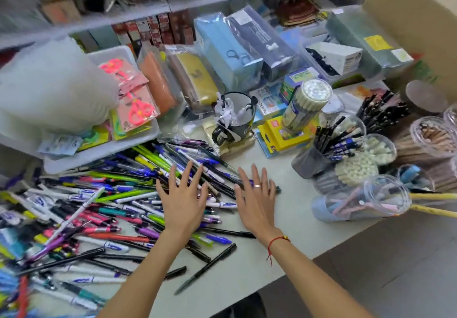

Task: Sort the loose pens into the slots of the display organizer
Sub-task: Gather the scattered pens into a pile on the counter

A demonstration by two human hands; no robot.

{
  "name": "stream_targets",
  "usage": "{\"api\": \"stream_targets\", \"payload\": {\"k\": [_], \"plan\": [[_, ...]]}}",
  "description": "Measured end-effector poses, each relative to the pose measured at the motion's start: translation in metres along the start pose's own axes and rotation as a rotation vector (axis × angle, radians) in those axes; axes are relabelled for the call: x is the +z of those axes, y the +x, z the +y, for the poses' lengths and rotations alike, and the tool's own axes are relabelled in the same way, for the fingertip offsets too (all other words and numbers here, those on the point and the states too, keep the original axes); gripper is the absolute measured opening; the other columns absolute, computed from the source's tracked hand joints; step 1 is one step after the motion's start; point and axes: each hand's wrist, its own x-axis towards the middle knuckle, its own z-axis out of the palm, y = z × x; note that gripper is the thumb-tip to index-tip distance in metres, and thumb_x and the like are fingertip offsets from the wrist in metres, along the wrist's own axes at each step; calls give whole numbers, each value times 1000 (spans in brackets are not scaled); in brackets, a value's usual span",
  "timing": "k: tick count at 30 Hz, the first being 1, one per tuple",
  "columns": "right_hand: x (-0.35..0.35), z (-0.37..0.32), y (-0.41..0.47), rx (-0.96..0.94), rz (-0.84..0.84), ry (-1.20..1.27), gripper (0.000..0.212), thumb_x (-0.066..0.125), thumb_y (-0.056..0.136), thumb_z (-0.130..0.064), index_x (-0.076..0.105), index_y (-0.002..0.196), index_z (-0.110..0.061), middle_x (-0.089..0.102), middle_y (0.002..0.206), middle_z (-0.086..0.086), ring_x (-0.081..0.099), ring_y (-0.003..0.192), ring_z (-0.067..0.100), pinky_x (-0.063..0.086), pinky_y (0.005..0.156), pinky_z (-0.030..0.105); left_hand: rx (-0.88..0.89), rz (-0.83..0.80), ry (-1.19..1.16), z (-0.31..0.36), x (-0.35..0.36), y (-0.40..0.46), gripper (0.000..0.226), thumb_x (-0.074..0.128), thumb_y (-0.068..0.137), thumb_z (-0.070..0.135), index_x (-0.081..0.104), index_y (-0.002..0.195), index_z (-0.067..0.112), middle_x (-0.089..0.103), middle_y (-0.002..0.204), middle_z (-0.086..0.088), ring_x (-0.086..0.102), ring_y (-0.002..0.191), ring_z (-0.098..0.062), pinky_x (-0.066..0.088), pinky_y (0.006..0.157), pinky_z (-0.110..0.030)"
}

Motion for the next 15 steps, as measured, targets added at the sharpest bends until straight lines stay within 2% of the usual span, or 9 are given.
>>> {"api": "stream_targets", "payload": {"k": [3, 7, 9, 12, 15], "plan": [[2, -4, -6, -12, -47, -19, 75, -8, 84, -56, 15, 152, -34, 3, 162, -1, -6, 149, 24, -5, 117, 40, 33, -5, 16, 2, 2, -13, 54, 21, 96, 51, 42, 143, 35, 39, 151, 5, 23, 145, -29, 15, 110, -66], [-4, -4, -10, -75, -107, -9, 77, -11, 81, -58, 9, 152, -36, 0, 162, -2, -11, 148, 23, -7, 117, 40, 52, -3, 32, 5, 8, -26, 51, 21, 98, 50, 40, 143, 35, 37, 152, 6, 16, 147, -28, 9, 111, -68], [-9, -3, -7, -95, -128, -7, 69, 0, 89, -57, 15, 152, -34, 6, 162, 0, -7, 148, 25, -3, 118, 41, 52, 0, 22, 4, 8, -25, 53, 15, 99, 53, 34, 145, 36, 33, 154, 7, 11, 147, -27, 4, 112, -66], [-13, -3, 2, -115, -52, 4, 49, 32, 102, -40, 33, 148, -23, 26, 156, 7, 13, 145, 27, 9, 117, 41, 25, 43, -52, -3, 3, -20, 58, 4, 96, 58, 18, 150, 39, 15, 159, 11, -7, 148, -16, -15, 115, -54], [-15, -16, 7, -203, 97, 88, 39, 46, 99, -27, 49, 135, -14, 47, 141, 8, 34, 133, 25, 28, 113, 42, -37, 170, -129, -24, -10, -12, 62, 4, 96, 56, 28, 149, 34, 21, 158, 8, 3, 148, -14, -12, 118, -46]]}}
